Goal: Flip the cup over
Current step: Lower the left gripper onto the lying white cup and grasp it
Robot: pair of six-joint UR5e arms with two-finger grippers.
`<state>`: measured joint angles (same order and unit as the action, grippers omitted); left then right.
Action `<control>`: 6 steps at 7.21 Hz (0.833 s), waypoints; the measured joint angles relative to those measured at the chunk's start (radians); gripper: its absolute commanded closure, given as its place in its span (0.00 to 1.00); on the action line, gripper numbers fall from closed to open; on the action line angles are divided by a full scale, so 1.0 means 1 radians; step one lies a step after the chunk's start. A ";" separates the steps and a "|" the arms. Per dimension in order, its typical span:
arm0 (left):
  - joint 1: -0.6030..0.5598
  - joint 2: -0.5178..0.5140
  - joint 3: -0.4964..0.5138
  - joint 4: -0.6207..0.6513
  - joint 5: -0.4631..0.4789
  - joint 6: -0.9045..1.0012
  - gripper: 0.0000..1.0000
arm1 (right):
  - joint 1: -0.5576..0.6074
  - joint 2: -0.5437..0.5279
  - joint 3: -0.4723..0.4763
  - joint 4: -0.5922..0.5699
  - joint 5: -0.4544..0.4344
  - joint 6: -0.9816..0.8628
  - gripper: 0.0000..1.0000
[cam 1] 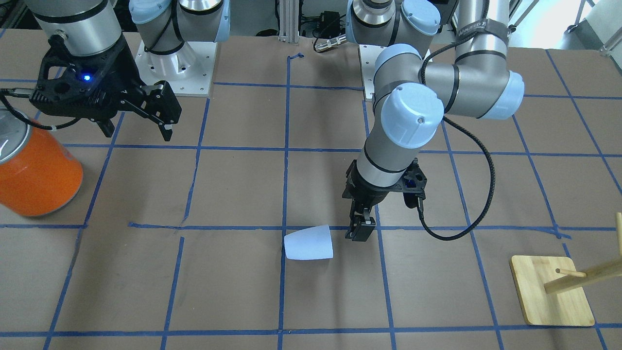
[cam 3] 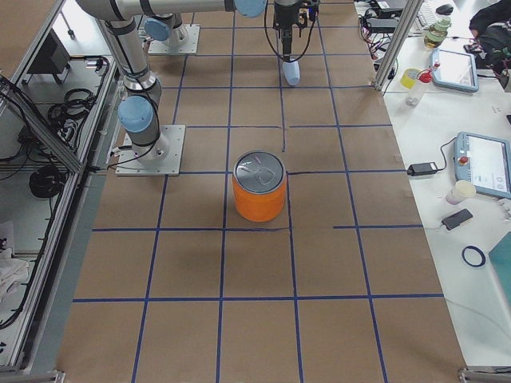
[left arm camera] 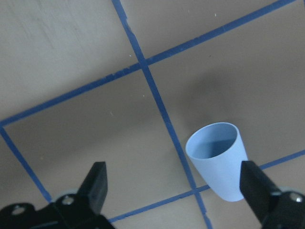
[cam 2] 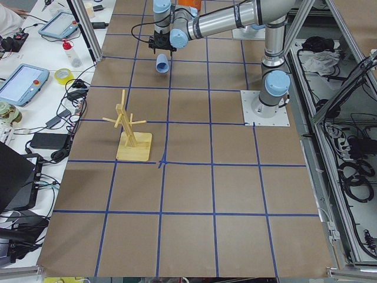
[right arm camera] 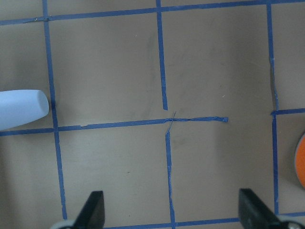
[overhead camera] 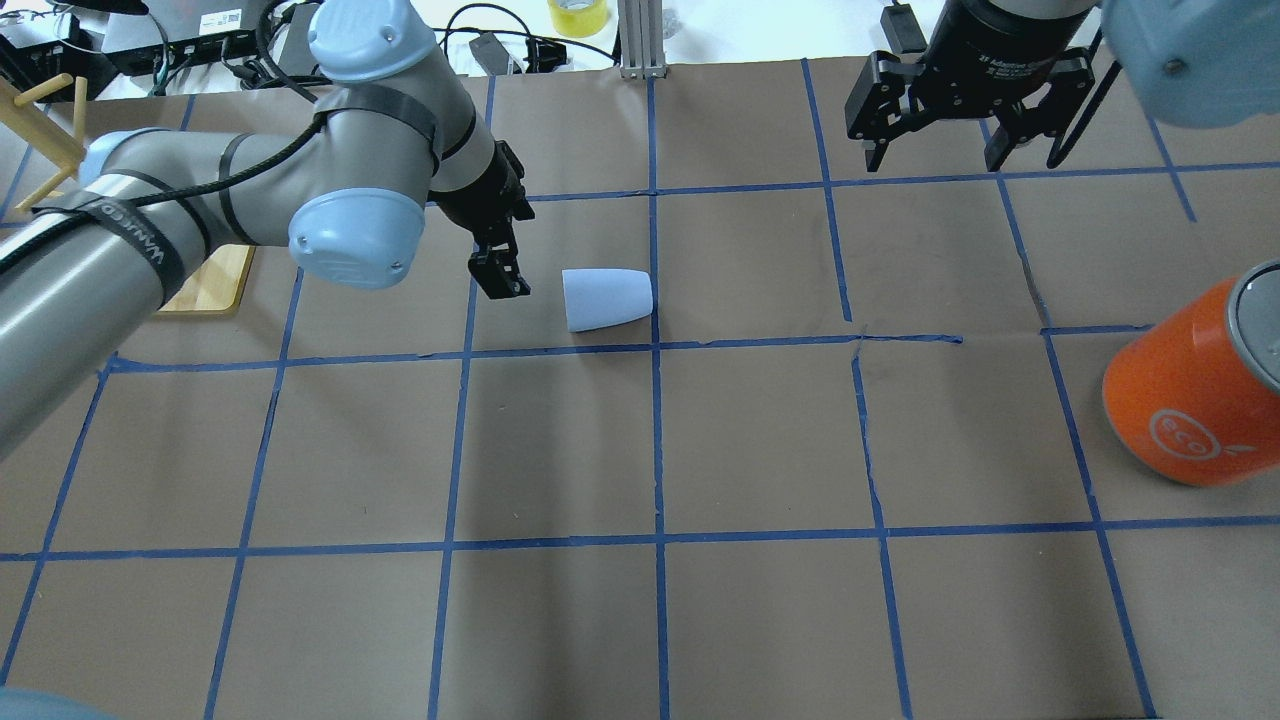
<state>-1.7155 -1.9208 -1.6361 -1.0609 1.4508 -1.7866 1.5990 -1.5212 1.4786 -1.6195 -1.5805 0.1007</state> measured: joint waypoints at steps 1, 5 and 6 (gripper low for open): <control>-0.029 -0.056 0.047 0.009 0.002 -0.124 0.03 | 0.001 0.000 0.003 -0.011 -0.001 0.015 0.00; -0.075 -0.197 0.125 0.015 0.058 -0.275 0.04 | 0.001 0.003 0.010 -0.046 0.008 -0.023 0.00; -0.082 -0.211 0.126 0.019 0.063 -0.295 0.04 | 0.001 0.004 0.011 -0.043 0.013 -0.069 0.00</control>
<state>-1.7974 -2.1318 -1.5102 -1.0421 1.5136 -2.0815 1.5999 -1.5171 1.4891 -1.6623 -1.5680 0.0315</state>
